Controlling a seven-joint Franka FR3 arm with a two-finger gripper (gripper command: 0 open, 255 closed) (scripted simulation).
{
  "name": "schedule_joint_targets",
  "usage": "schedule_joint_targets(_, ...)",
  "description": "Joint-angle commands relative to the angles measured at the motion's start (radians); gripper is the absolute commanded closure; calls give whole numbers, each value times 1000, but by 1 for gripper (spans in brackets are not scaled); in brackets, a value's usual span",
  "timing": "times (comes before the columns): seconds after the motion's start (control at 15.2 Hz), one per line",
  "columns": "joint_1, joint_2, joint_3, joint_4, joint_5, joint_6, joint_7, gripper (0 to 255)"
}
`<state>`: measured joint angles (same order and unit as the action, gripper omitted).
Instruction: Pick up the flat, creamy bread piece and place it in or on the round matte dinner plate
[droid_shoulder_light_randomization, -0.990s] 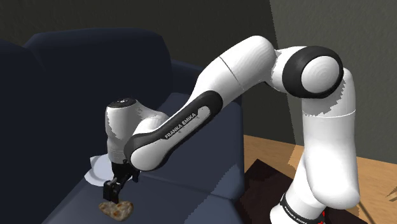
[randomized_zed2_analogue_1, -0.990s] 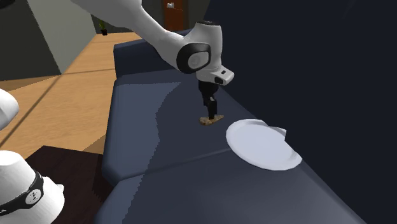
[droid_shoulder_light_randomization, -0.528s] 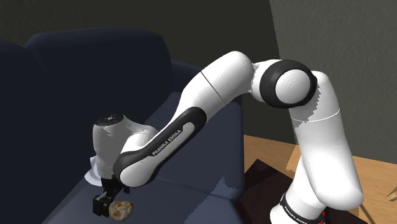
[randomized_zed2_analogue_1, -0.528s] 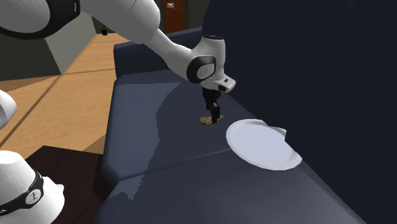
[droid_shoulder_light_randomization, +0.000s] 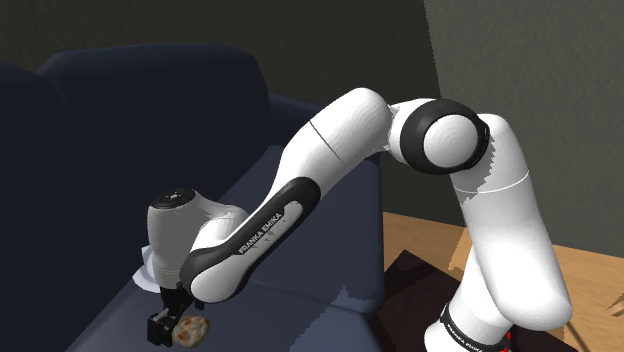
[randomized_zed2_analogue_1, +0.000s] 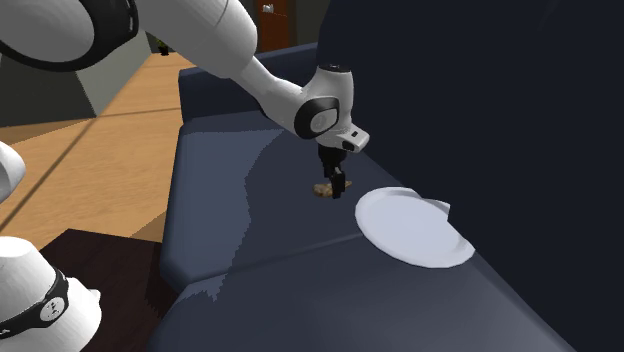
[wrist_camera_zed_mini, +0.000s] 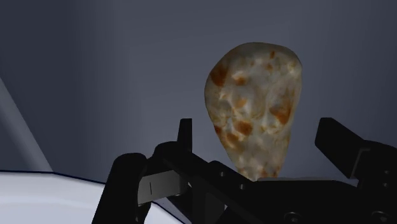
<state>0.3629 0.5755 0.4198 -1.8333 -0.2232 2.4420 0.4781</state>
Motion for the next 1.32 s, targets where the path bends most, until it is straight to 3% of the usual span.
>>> schedule_joint_targets(0.0, 0, 0, 0, 0, 0, 0, 0, 0)
schedule_joint_targets(0.07, 0, 0, 0, 0, 0, 0, 0, 0)
schedule_joint_targets(0.13, 0, 0, 0, 0, 0, 0, 0, 255)
schedule_joint_targets(0.73, 0, 0, 0, 0, 0, 0, 0, 255)
schedule_joint_targets(1.25, -20, -69, 27, 10, 34, -76, -17, 255)
